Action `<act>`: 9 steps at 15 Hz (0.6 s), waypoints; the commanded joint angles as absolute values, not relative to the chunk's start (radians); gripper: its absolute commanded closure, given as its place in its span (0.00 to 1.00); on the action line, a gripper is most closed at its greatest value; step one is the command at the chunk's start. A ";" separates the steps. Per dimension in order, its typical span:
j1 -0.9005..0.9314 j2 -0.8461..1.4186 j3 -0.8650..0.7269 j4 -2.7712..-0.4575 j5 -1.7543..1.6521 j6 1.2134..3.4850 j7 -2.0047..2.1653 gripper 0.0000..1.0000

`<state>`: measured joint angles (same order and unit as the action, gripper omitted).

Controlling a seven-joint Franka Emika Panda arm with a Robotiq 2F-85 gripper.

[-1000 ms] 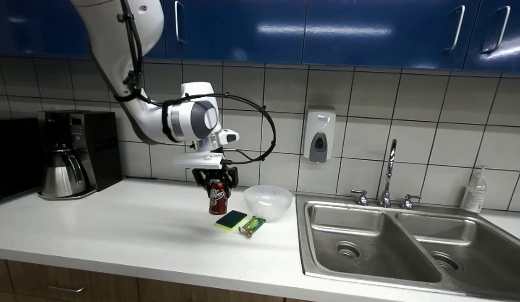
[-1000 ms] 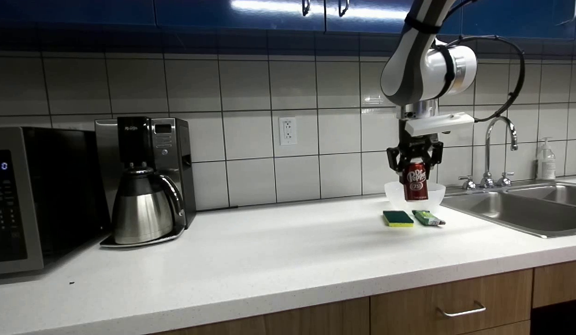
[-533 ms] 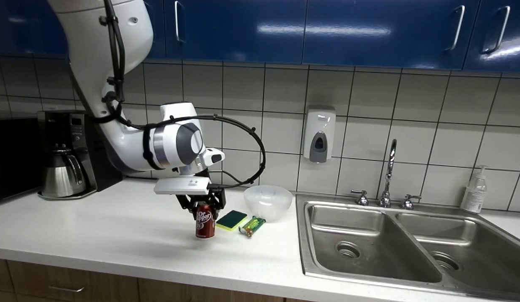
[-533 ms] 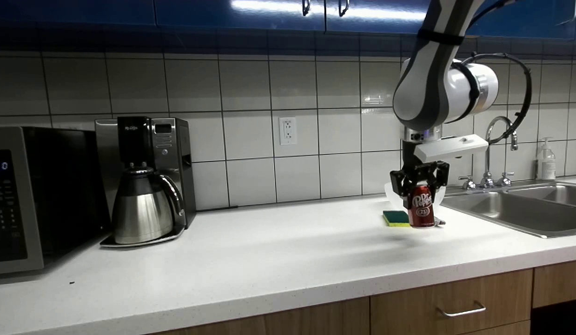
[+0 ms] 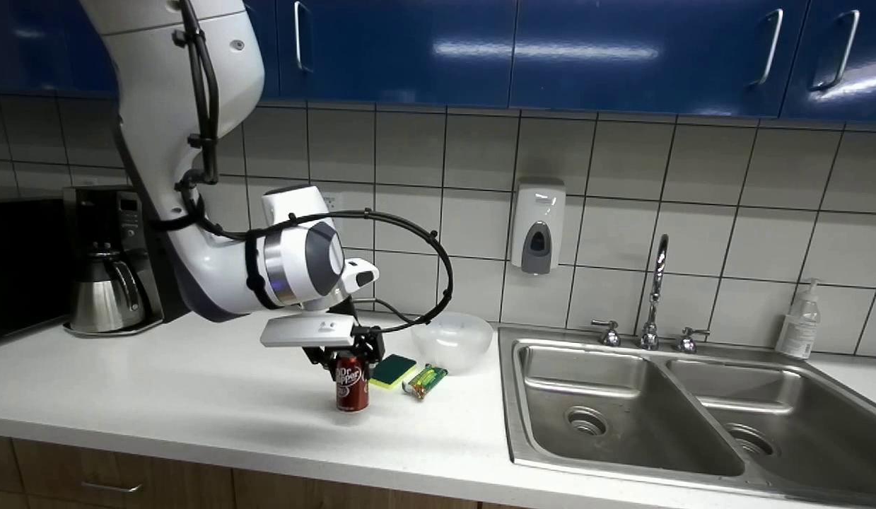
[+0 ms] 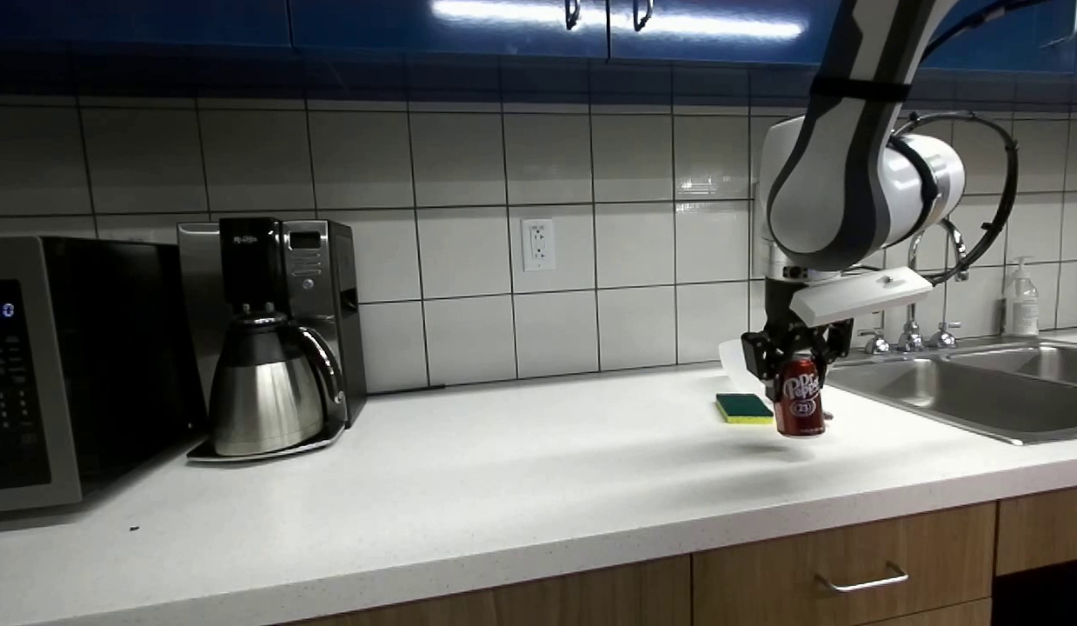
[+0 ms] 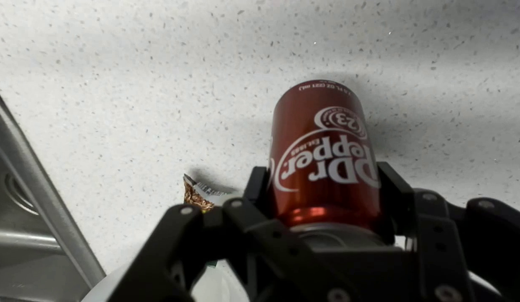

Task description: Take the can out of the bowl

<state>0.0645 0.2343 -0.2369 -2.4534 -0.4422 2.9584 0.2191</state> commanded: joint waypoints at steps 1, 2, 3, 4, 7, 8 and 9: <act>0.109 0.255 -0.288 -2.455 -0.504 3.010 0.298 0.60; 0.117 0.264 -0.298 -2.454 -0.510 3.018 0.305 0.60; 0.127 0.273 -0.308 -2.453 -0.517 3.025 0.316 0.60; 0.138 0.282 -0.318 -2.452 -0.519 3.031 0.324 0.60; 0.170 0.306 -0.350 -2.447 -0.520 3.052 0.339 0.60; 0.180 0.311 -0.359 -2.446 -0.517 3.058 0.342 0.60; 0.190 0.315 -0.369 -2.445 -0.517 3.058 0.342 0.60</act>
